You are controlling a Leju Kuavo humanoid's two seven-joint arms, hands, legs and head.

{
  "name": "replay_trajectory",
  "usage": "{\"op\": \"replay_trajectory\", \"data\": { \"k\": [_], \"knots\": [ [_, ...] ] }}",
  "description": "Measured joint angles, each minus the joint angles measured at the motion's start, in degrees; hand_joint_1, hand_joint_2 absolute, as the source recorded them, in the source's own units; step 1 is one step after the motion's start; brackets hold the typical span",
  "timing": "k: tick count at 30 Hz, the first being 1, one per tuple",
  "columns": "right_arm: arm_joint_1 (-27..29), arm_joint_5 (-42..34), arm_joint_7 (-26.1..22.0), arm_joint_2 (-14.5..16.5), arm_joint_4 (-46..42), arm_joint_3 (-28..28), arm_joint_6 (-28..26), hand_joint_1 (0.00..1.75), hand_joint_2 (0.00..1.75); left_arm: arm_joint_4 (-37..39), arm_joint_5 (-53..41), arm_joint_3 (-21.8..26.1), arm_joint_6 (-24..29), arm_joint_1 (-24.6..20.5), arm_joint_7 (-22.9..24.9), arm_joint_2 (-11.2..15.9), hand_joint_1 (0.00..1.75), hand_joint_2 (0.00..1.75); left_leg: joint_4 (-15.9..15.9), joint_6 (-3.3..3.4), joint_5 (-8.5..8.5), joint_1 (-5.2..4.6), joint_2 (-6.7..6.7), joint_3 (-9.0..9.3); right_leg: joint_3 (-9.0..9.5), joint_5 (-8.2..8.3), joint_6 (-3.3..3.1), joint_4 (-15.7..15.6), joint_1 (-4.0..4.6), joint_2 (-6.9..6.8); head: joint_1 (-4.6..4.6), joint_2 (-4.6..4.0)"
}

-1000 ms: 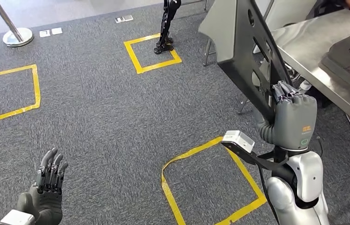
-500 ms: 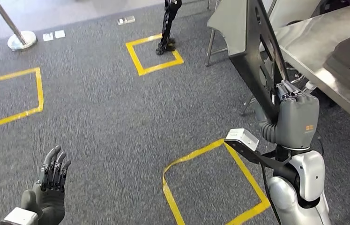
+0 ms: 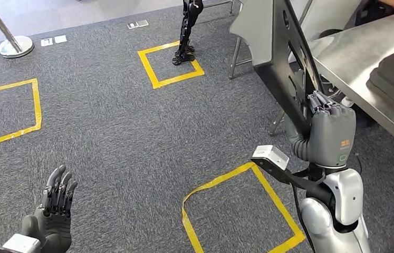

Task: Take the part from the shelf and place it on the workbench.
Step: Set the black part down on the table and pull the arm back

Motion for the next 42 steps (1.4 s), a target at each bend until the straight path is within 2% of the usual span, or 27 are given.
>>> {"op": "replay_trajectory", "data": {
  "k": [4,5,6,8,10,12,15,16,18,19,20,21,22,23,24,26,27,29,31,34,35,36,37,38,39,40,42],
  "knots": [
    [-0.1,-0.8,-0.2,0.0,0.0,-0.3,0.1,1.75,1.75,0.0,0.0,0.0,-0.2,-0.3,0.1,0.0,0.0,0.0,-0.1,0.75,-0.99,-0.07,0.01,0.88,-9.25,-3.52,0.05,13.4,-0.14,-0.07,0.1,0.01],
    [0.0,-1.0,-0.3,-0.1,0.0,-0.4,0.1,1.75,1.75,0.1,0.0,0.0,-0.2,-0.3,0.1,0.0,0.0,0.0,-0.1,0.76,-1.34,-0.09,0.0,1.25,-10.54,-3.1,0.31,14.0,-0.19,-0.08,0.1,0.01],
    [0.1,-1.1,-0.4,-0.1,0.0,-0.5,0.1,1.75,1.75,0.1,0.0,0.0,-0.2,-0.3,0.1,0.0,0.0,0.0,-0.1,0.71,-1.73,-0.11,-0.02,1.74,-10.65,-1.72,0.72,12.4,-0.23,-0.09,0.1,0.0],
    [0.1,-1.3,-0.5,-0.2,0.1,-0.7,0.1,1.75,1.75,0.2,0.0,-0.1,-0.1,-0.3,0.1,0.0,0.0,0.0,-0.2,0.45,-2.58,-0.12,-0.07,2.84,-8.34,2.83,1.48,4.6,-0.27,-0.3,0.15,-0.01],
    [0.1,-1.3,-0.6,-0.3,0.2,-0.9,0.1,1.75,1.75,0.2,0.0,-0.1,0.0,-0.3,0.1,0.0,0.0,0.0,-0.4,-0.08,-3.29,-0.22,-0.09,3.51,-6.32,5.12,0.72,-0.9,0.1,-0.66,0.18,-0.01],
    [0.0,-1.4,-0.7,-0.3,0.2,-0.9,0.1,1.75,1.75,0.3,0.1,-0.1,0.2,-0.3,0.1,0.0,0.0,0.0,-0.6,-0.76,-3.52,-0.32,0.0,4.02,-5.7,5.17,-0.71,-2.0,0.48,-0.75,0.14,0.0],
    [-0.1,-1.4,-0.6,-0.3,0.2,-1.0,0.3,1.75,1.75,0.3,0.1,-0.1,0.4,-0.7,0.5,0.0,0.0,0.0,1.3,-1.53,-4.21,-0.28,0.28,3.76,-3.86,5.39,-1.89,-2.6,0.09,-0.57,0.09,0.01],
    [-0.2,-1.3,-0.6,-0.3,0.2,-1.0,0.3,1.75,1.75,0.3,0.2,-0.1,0.5,-0.8,0.6,0.0,0.0,0.0,4.0,-1.68,-4.98,-0.26,0.35,2.34,-3.16,5.14,-2.32,-2.7,0.0,-0.54,0.07,0.01],
    [-0.3,-1.3,-0.6,-0.3,0.2,-0.9,0.3,1.75,1.75,0.3,0.4,-0.1,0.6,-0.9,0.6,0.1,0.0,0.0,11.3,-1.8,-7.5,-0.28,0.4,-2.18,-2.17,4.4,-3.04,-2.7,0.24,-0.51,0.02,0.0],
    [-0.3,-1.3,-0.6,-0.3,0.3,-0.9,0.3,1.75,1.75,0.3,0.5,-0.1,0.7,-0.9,0.6,0.1,0.0,0.0,14.0,-1.81,-8.59,-0.28,0.4,-4.4,-1.7,4.0,-3.22,-2.7,0.39,-0.44,0.04,0.01],
    [-0.3,-1.4,-0.6,-0.3,0.3,-0.9,0.3,1.75,1.75,0.3,0.5,-0.1,0.7,-0.9,0.7,0.1,0.0,0.0,15.0,-1.73,-8.78,-0.3,0.39,-5.84,-1.17,3.56,-3.27,-2.7,0.53,-0.34,0.03,0.01],
    [-0.3,-1.4,-0.6,-0.3,0.3,-0.9,0.3,1.75,1.75,0.3,0.5,-0.1,0.7,-0.9,0.8,0.1,0.0,0.0,13.9,-1.56,-7.65,-0.32,0.39,-6.28,-0.53,3.11,-3.25,-2.7,0.64,-0.2,0.03,0.01],
    [-0.3,-1.4,-0.6,-0.3,0.3,-0.8,0.3,1.75,1.75,0.3,0.5,-0.1,0.7,-0.9,0.9,0.1,0.0,0.0,11.0,-1.3,-5.25,-0.37,0.39,-5.68,0.21,2.61,-3.18,-2.7,0.71,-0.07,0.04,0.01],
    [-0.3,-1.5,-0.5,-0.3,0.3,-0.8,0.3,1.75,1.75,0.3,0.6,-0.1,0.7,-0.9,1.0,0.1,0.0,0.0,7.0,-0.95,-2.19,-0.48,0.36,-4.49,0.76,2.09,-3.08,-2.7,0.74,0.02,0.04,0.0],
    [-0.4,-1.5,-0.5,-0.2,0.3,-0.8,0.4,1.75,1.75,0.3,0.6,-0.1,0.7,-1.0,1.1,0.1,0.0,0.0,3.6,-0.69,-0.3,-0.65,0.32,-3.37,1.32,1.6,-2.89,-2.7,0.83,0.13,0.07,0.0],
    [-0.6,-1.6,-0.3,-0.2,0.3,-0.8,0.7,1.75,1.75,0.3,0.6,-0.2,0.7,-1.1,1.3,0.1,0.0,0.0,0.0,-0.21,1.06,-1.05,0.23,-2.15,1.82,0.91,-2.27,-2.5,0.93,0.32,0.08,0.0],
    [-0.7,-1.6,-0.3,-0.2,0.3,-0.7,0.8,1.75,1.75,0.2,0.6,-0.2,0.7,-1.2,1.4,0.1,0.0,0.0,-0.2,0.02,0.61,-1.2,0.25,-2.04,2.08,0.81,-1.88,-2.3,1.0,0.41,0.08,0.01],
    [-0.8,-1.6,-0.1,-0.2,0.3,-0.7,0.9,1.75,1.75,0.2,0.6,-0.3,0.8,-1.3,1.5,0.2,0.0,0.0,-0.8,0.64,1.11,-1.13,0.34,-0.99,2.22,0.36,-1.3,-1.8,1.0,0.39,0.02,0.0],
    [-0.9,-1.6,-0.2,-0.3,0.3,-0.7,0.8,1.75,1.75,0.2,0.6,-0.5,0.9,-1.3,1.4,0.2,0.0,0.0,-1.1,1.02,1.08,-0.88,0.39,0.2,0.51,-0.84,-1.01,1.4,0.88,0.24,0.2,-0.01],
    [-0.6,-2.0,-0.7,-0.4,0.5,-0.7,0.4,1.75,1.75,0.3,0.7,-0.7,1.1,-1.2,0.9,0.2,0.0,0.0,-1.1,1.17,0.4,-0.76,0.35,0.64,-6.59,-3.71,-0.6,11.4,0.21,0.11,0.39,0.0],
    [-0.4,-2.1,-0.8,-0.4,0.6,-0.7,0.3,1.75,1.75,0.3,0.8,-0.7,1.1,-1.1,0.7,0.2,0.0,0.0,-1.1,1.08,0.06,-0.74,0.32,0.88,-8.46,-4.05,-0.27,13.0,-0.05,0.09,0.38,0.0],
    [-0.2,-2.1,-0.9,-0.4,0.7,-0.8,0.3,1.75,1.75,0.3,0.8,-0.8,1.2,-1.0,0.6,0.2,0.0,0.0,-1.1,0.97,-0.32,-0.69,0.29,1.27,-9.27,-3.37,0.26,12.5,-0.32,0.04,0.4,0.0],
    [-0.1,-2.2,-1.0,-0.4,0.8,-0.8,0.2,1.75,1.75,0.3,0.8,-0.8,1.2,-0.9,0.6,0.2,0.0,0.0,-1.1,0.79,-0.74,-0.62,0.26,1.8,-8.88,-1.5,1.06,9.9,-0.58,-0.03,0.39,0.01],
    [0.0,-2.2,-1.0,-0.5,0.8,-0.8,0.2,1.75,1.75,0.3,0.8,-0.8,1.3,-0.9,0.6,0.2,0.0,0.0,-1.1,0.54,-1.21,-0.55,0.24,2.36,-7.74,1.15,1.95,5.7,-0.84,-0.23,0.4,0.0],
    [0.0,-2.2,-1.0,-0.5,0.9,-0.8,0.1,1.75,1.75,0.3,0.9,-0.9,1.4,-0.9,0.6,0.2,0.0,0.0,-1.2,0.23,-1.65,-0.51,0.26,2.94,-6.69,3.19,2.35,2.2,-0.92,-0.52,0.42,0.0],
    [0.0,-2.3,-1.0,-0.5,1.0,-0.8,0.0,1.75,1.75,0.3,0.9,-0.9,1.4,-0.9,0.5,0.2,0.0,0.0,-1.3,-0.14,-2.04,-0.51,0.28,3.32,-5.74,4.5,2.18,-0.5,-0.79,-0.85,0.44,0.0],
    [0.0,-2.3,-1.1,-0.5,1.1,-0.8,-0.2,1.75,1.75,0.3,0.9,-0.9,1.5,-0.8,0.5,0.2,0.0,0.0,-1.3,-0.92,-2.44,-0.57,0.39,3.83,-5.17,5.01,0.56,-2.0,-0.33,-1.19,0.47,0.0]
  ]
}}
